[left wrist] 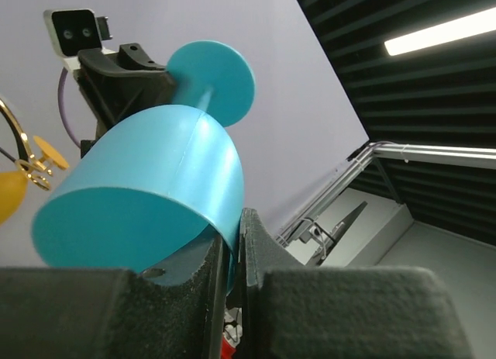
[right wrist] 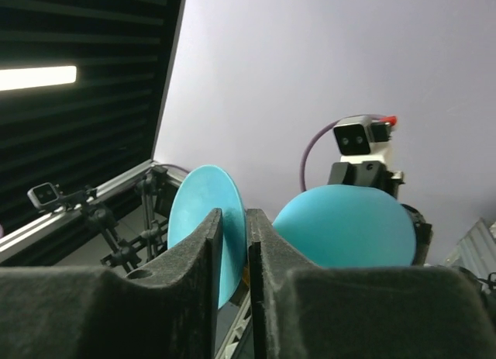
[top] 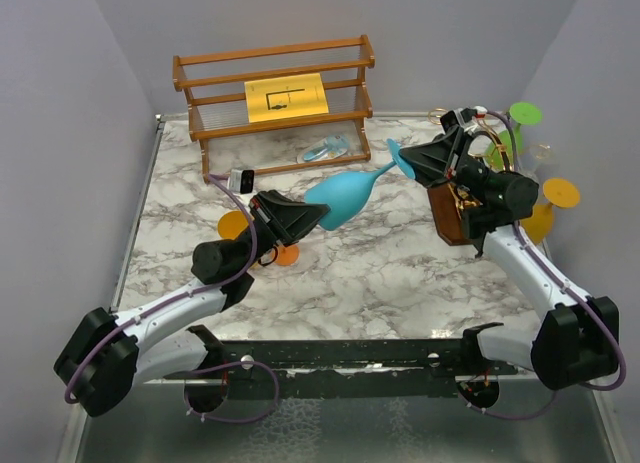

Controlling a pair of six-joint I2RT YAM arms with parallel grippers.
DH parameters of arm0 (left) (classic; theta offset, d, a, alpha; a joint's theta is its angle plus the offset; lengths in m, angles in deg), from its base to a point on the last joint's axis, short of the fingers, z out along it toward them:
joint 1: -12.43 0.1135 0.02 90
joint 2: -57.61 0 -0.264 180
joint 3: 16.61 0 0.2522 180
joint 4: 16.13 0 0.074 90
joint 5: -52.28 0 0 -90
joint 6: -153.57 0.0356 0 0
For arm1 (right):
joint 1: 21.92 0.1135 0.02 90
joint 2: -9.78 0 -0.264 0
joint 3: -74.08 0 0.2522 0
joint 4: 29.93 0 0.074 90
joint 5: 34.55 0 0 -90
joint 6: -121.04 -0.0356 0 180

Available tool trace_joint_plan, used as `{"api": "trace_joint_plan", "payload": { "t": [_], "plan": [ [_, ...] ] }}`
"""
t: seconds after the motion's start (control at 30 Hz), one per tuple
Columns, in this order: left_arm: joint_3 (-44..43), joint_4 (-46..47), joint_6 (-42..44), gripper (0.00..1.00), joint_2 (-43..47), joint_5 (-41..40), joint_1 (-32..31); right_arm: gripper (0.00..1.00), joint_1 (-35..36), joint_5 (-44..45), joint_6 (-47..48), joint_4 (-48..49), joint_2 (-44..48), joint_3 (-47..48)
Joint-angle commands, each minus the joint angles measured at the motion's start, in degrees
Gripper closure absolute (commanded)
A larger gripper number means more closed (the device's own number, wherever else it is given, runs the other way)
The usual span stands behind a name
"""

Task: Take the wine glass off the wine glass rack

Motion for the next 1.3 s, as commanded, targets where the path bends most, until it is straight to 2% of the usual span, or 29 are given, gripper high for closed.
{"api": "trace_joint_plan", "payload": {
  "t": [0.0,0.1,0.3,0.4,0.5,0.6,0.8,1.0,1.17,1.27],
  "plan": [
    [-0.09,2.91,-0.36,0.93,1.67,-0.62,-0.22,0.78,0.20,-1.21,7.37,-6.74,3.27,-0.55],
    [-0.06,-0.38,0.92,1.00,3.68,-0.93,-0.21,0.65,0.23,-0.84,12.34,-12.21,5.33,-0.33],
    [0.83,-13.07,5.82,1.00,10.11,-2.05,-0.25,0.36,0.23,1.21,24.73,-26.03,9.35,1.90],
    [1.48,-20.12,8.03,1.00,13.89,-2.74,-0.23,0.22,0.15,3.70,33.30,-36.30,10.87,4.35],
    [1.14,-28.36,10.63,1.00,17.42,-3.34,-0.30,0.17,0.14,7.75,42.29,-46.23,12.23,6.71],
    [-1.25,-39.15,14.17,1.00,20.31,-4.08,-0.31,0.05,0.14,14.62,51.42,-55.71,14.24,8.81],
    [-9.36,-59.61,21.58,1.00,20.73,-5.18,-0.30,0.01,0.14,34.08,64.90,-74.82,16.28,16.02],
    [-19.54,-74.66,28.43,1.00,13.19,-4.02,-0.30,0.01,0.22,52.28,70.10,-81.42,19.46,19.10],
    [-28.08,-84.38,32.64,1.00,3.78,-2.56,-0.78,0.01,0.23,59.44,70.37,-87.67,18.58,24.29],
    [-33.20,-90.53,34.96,1.00,-1.85,-3.67,-1.93,0.01,0.23,60.04,73.60,-89.60,18.75,26.51]
  ]
}}
